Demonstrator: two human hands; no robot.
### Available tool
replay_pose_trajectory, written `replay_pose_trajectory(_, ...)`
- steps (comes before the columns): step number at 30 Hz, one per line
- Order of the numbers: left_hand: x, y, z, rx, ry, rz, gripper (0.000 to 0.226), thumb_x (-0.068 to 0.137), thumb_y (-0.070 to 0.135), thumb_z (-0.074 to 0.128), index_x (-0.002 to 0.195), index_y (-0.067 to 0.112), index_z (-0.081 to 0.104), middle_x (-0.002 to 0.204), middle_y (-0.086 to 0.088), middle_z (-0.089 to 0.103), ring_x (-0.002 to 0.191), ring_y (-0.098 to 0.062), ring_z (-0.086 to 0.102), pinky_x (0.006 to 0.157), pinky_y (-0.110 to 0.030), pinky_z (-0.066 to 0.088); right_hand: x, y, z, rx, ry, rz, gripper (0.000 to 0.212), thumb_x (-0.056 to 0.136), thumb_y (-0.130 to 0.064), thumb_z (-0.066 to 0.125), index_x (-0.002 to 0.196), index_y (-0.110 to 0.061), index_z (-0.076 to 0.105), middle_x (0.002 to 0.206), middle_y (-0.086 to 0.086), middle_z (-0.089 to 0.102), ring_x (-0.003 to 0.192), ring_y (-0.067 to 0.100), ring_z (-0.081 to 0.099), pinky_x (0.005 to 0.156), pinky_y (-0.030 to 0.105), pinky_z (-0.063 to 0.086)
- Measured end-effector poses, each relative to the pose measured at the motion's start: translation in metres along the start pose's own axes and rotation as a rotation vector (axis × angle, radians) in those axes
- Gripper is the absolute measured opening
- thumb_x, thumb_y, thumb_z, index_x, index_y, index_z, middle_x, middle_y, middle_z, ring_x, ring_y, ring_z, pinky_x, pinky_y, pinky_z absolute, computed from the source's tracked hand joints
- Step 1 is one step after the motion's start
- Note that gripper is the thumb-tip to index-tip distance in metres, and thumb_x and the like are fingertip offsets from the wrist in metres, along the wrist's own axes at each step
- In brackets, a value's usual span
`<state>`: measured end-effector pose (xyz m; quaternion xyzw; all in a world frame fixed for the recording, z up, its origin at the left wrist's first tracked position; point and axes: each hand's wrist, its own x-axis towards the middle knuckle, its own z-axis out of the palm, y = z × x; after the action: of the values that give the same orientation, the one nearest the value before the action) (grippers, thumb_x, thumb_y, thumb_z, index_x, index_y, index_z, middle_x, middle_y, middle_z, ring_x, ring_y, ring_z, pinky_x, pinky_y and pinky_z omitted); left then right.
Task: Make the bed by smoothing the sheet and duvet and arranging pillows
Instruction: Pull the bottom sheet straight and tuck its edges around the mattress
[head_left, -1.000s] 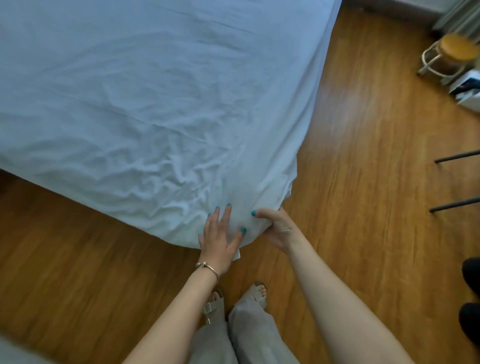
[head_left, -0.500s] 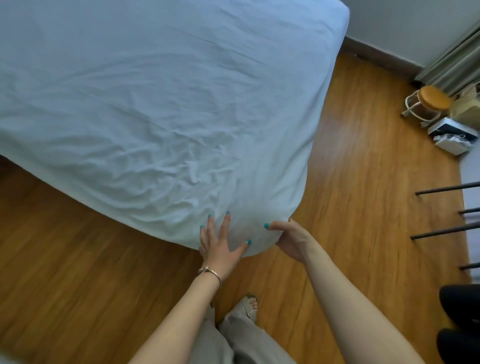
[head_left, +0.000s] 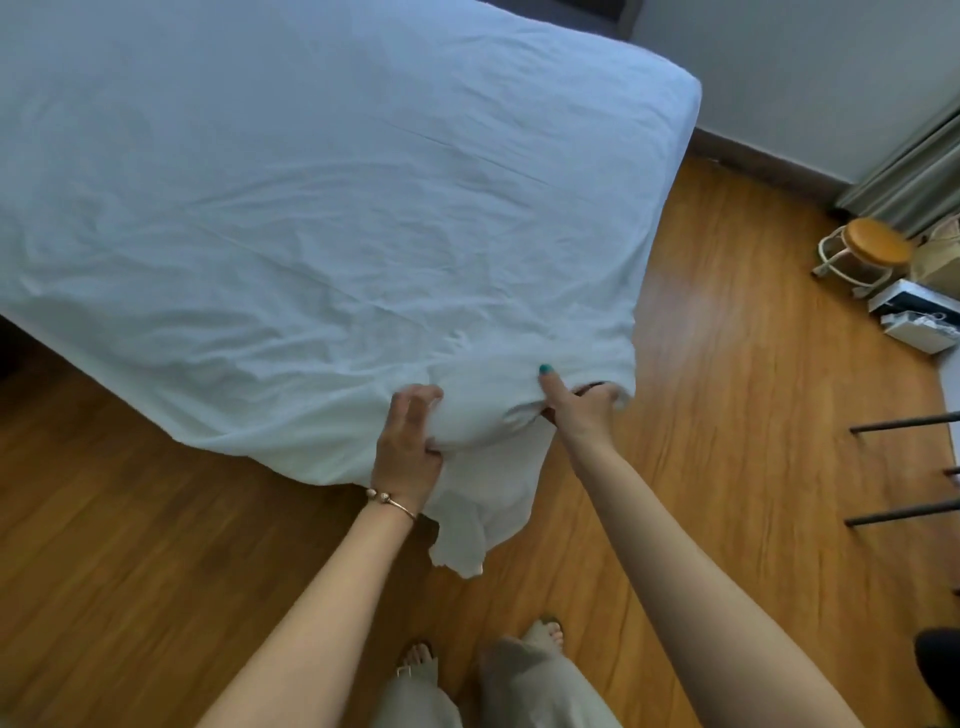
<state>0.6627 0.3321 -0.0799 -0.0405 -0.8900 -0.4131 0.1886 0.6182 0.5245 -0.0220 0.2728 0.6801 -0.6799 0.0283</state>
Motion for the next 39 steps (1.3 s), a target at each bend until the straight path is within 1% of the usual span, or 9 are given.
replay_pose_trajectory(3, 0.047, 0.003, -0.008, -0.027, -0.076, 0.162, 0.066, 0.058, -0.016, 0.043, 0.107, 0.027, 0.051, 0.106, -0.008, 0.065, 0.101, -0.015, 0.057, 0.081, -0.028, 0.050, 0.004, 0.005, -0.022, -0.545, -0.008, -0.453, 0.100, 0.080, -0.021, 0.072, 0.150, -0.015, 0.000, 0.153, 0.014, 0.008, 0.139, 0.026, 0.016, 0.107, 0.030, 0.033)
replay_pose_trajectory(7, 0.108, 0.031, 0.035, 0.064, -0.369, 0.330, 0.049, 0.064, -0.003, 0.047, 0.103, 0.025, 0.058, 0.100, -0.002, 0.069, 0.090, -0.021, 0.066, 0.071, -0.033, 0.054, 0.044, 0.007, -0.027, -1.206, -0.292, -0.970, 0.116, 0.064, -0.052, 0.070, 0.150, -0.037, -0.006, 0.159, 0.009, 0.003, 0.148, 0.028, 0.001, 0.115, 0.060, 0.003)
replay_pose_trajectory(10, 0.165, 0.053, 0.075, 0.073, -0.443, 0.131, 0.035, 0.075, 0.014, 0.051, 0.108, 0.014, 0.061, 0.102, -0.005, 0.069, 0.092, -0.027, 0.067, 0.076, -0.032, 0.051, 0.110, -0.025, -0.026, -0.843, -0.396, -0.891, 0.086, 0.073, -0.026, 0.072, 0.143, -0.038, 0.023, 0.134, -0.001, 0.053, 0.119, 0.021, 0.054, 0.095, 0.043, 0.049)
replay_pose_trajectory(16, 0.207, -0.014, 0.065, 0.565, -0.419, 0.053, 0.125, 0.046, 0.083, 0.064, 0.150, 0.025, 0.027, 0.147, 0.001, 0.043, 0.134, -0.021, 0.040, 0.111, -0.046, 0.025, 0.229, -0.103, -0.042, -0.534, -0.507, -0.674, 0.051, 0.075, -0.003, 0.068, 0.114, -0.034, 0.058, 0.107, -0.011, 0.063, 0.095, 0.001, 0.058, 0.084, 0.022, 0.047)
replay_pose_trajectory(19, 0.219, -0.054, 0.057, 0.926, -0.484, -0.122, 0.142, 0.038, 0.057, 0.090, 0.151, 0.028, 0.009, 0.154, -0.006, 0.028, 0.142, -0.033, 0.025, 0.109, -0.063, 0.021, 0.271, -0.132, -0.048, -0.368, -0.513, -0.504, 0.040, 0.076, -0.006, 0.075, 0.102, -0.031, 0.057, 0.093, -0.012, 0.063, 0.082, -0.004, 0.058, 0.072, 0.013, 0.046)
replay_pose_trajectory(25, 0.324, -0.090, 0.082, 0.852, -0.260, -0.396, 0.054, 0.080, 0.020, 0.059, 0.132, 0.026, 0.049, 0.147, -0.003, 0.042, 0.145, -0.030, 0.018, 0.113, -0.058, -0.007, 0.368, -0.157, -0.064, -0.309, -0.646, -0.269, 0.026, 0.078, -0.003, 0.070, 0.100, -0.018, 0.071, 0.100, 0.000, 0.069, 0.093, 0.014, 0.065, 0.081, 0.032, 0.053)
replay_pose_trajectory(28, 0.380, -0.096, 0.111, 0.448, -0.418, -0.513, 0.030, 0.077, 0.030, 0.055, 0.107, 0.029, 0.056, 0.111, -0.005, 0.067, 0.113, -0.033, 0.057, 0.098, -0.046, 0.035, 0.434, -0.167, -0.070, -0.303, -0.555, -0.169, 0.022, 0.082, -0.006, 0.070, 0.097, -0.021, 0.072, 0.101, 0.002, 0.071, 0.096, 0.023, 0.066, 0.083, 0.038, 0.053)
replay_pose_trajectory(35, 0.602, -0.013, 0.188, 0.462, -0.481, -0.123, 0.040, 0.046, 0.070, 0.044, 0.083, 0.058, 0.050, 0.090, 0.003, 0.070, 0.090, -0.024, 0.066, 0.075, -0.034, 0.044, 0.557, -0.217, -0.117, -0.167, -0.282, -0.073, 0.029, 0.073, -0.015, 0.071, 0.101, -0.020, 0.066, 0.093, -0.002, 0.069, 0.087, 0.012, 0.063, 0.076, 0.025, 0.053)
replay_pose_trajectory(39, 0.749, 0.052, 0.276, 0.501, -0.492, 0.125, 0.060, 0.048, 0.080, 0.040, 0.081, 0.035, 0.063, 0.090, -0.001, 0.071, 0.096, -0.026, 0.065, 0.080, -0.036, 0.046, 0.633, -0.248, -0.145, -0.055, -0.133, -0.065, 0.031, 0.085, -0.012, 0.071, 0.113, -0.022, 0.062, 0.106, 0.001, 0.068, 0.092, 0.013, 0.064, 0.070, 0.020, 0.054)
